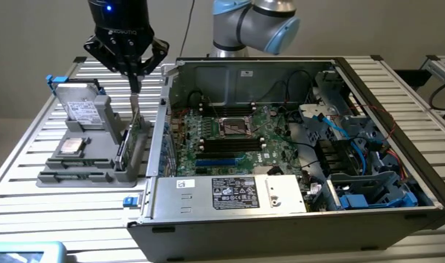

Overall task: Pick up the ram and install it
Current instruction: 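Reach for the ram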

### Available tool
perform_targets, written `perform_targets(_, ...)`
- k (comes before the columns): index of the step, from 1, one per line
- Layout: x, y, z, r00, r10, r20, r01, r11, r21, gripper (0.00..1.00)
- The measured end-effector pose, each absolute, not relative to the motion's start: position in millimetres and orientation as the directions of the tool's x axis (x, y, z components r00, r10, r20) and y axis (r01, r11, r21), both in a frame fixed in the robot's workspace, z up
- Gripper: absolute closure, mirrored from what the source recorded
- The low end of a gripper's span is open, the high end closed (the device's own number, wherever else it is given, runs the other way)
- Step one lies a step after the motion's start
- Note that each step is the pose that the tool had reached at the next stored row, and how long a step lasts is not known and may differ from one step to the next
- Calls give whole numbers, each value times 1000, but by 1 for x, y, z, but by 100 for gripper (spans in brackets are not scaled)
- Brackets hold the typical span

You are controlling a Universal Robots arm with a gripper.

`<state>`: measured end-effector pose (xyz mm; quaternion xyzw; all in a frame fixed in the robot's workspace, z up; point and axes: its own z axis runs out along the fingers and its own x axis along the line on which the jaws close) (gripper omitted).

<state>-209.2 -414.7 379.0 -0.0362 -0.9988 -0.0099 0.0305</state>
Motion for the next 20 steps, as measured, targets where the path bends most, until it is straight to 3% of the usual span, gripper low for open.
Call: perform_targets(20, -264, -433, 369, -997, 72, 6, 72, 997, 21, 89)
